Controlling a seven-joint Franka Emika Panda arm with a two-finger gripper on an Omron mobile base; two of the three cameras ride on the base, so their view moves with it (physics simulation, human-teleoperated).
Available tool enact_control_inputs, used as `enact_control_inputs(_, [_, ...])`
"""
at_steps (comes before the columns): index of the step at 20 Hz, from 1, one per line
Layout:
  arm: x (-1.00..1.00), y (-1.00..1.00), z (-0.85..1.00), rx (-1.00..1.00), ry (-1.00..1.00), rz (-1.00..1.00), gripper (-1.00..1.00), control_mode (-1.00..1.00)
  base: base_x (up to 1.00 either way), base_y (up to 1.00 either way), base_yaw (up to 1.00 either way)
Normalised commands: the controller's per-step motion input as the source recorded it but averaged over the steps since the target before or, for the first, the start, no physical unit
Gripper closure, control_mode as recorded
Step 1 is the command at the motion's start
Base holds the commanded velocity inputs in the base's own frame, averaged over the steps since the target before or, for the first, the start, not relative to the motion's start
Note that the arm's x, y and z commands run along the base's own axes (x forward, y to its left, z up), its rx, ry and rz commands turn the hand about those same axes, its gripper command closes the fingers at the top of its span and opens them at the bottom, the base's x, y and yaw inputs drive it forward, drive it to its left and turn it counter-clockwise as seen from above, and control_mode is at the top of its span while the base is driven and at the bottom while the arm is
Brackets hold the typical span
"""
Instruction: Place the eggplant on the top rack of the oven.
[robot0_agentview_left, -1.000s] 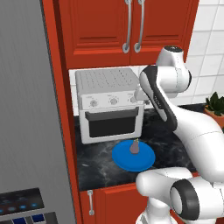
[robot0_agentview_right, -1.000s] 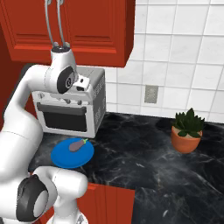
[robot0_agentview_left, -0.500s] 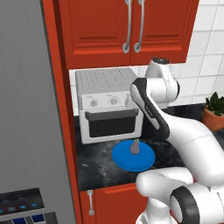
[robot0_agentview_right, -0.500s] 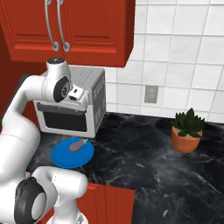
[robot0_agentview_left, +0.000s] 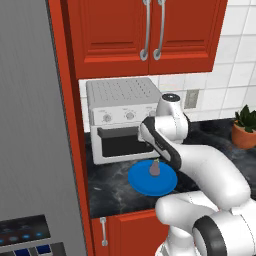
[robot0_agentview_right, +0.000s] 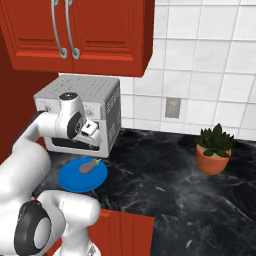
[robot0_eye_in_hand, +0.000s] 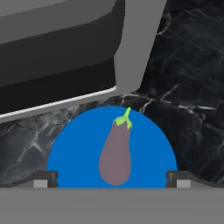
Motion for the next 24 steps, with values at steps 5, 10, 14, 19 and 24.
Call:
enact_control_inputs(5, [-0.12, 0.06, -0.66, 0.0, 0.1, -0.06, -1.0, -1.0, 0.0, 0.0, 0.0])
enact_control_inputs(10, [-0.19, 0.05, -0.63, 0.0, 0.08, -0.07, -1.0, -1.0, 0.0, 0.0, 0.0])
enact_control_inputs(14, [0.0, 0.0, -0.51, 0.0, 0.05, -0.03, -1.0, -1.0, 0.0, 0.0, 0.0])
enact_control_inputs(19, [0.0, 0.0, -0.43, 0.0, 0.03, -0.01, -1.0, -1.0, 0.0, 0.0, 0.0])
enact_control_inputs(24, [0.01, 0.0, -0.14, 0.0, 0.0, 0.0, -1.0, -1.0, 0.0, 0.0, 0.0])
